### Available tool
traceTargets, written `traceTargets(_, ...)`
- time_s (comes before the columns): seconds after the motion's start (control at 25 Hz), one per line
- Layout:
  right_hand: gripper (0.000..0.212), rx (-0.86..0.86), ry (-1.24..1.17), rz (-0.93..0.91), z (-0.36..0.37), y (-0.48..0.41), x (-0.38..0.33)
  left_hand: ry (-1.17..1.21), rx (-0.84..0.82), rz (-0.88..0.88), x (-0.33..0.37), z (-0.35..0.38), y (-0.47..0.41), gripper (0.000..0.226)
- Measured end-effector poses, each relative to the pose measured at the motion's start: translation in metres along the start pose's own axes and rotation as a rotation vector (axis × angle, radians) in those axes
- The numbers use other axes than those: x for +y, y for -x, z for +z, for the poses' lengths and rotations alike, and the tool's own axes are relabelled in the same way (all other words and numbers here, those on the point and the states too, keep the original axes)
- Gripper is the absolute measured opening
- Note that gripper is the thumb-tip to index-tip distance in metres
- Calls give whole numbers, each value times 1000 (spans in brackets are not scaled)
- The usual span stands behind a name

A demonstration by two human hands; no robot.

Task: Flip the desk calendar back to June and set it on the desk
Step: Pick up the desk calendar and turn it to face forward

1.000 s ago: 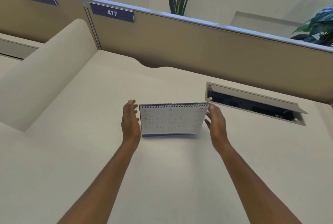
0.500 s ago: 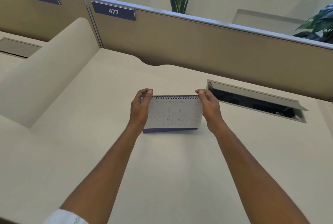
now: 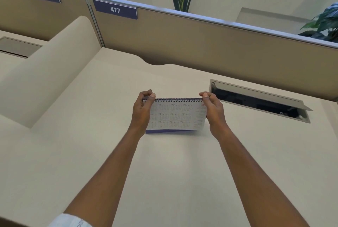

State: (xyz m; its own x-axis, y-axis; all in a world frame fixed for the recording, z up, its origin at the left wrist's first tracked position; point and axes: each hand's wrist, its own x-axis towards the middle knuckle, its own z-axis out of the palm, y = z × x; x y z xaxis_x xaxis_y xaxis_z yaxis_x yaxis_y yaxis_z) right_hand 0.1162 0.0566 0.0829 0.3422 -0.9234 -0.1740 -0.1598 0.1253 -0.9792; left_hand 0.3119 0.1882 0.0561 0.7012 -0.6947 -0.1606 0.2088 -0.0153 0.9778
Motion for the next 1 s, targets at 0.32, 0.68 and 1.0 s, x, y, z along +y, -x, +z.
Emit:
traceTargets(0.32,34,52,6,-40,2,8,6,6,96,-110,1,0,7,46)
traceTargets(0.68,24,142,-41,295,-29,0,84,-131,251,-386,-69,-50,6,16)
traceTargets(1.0,13,0,129,445,-35,-40,97,-446,51,-443,-73,-54,-29,18)
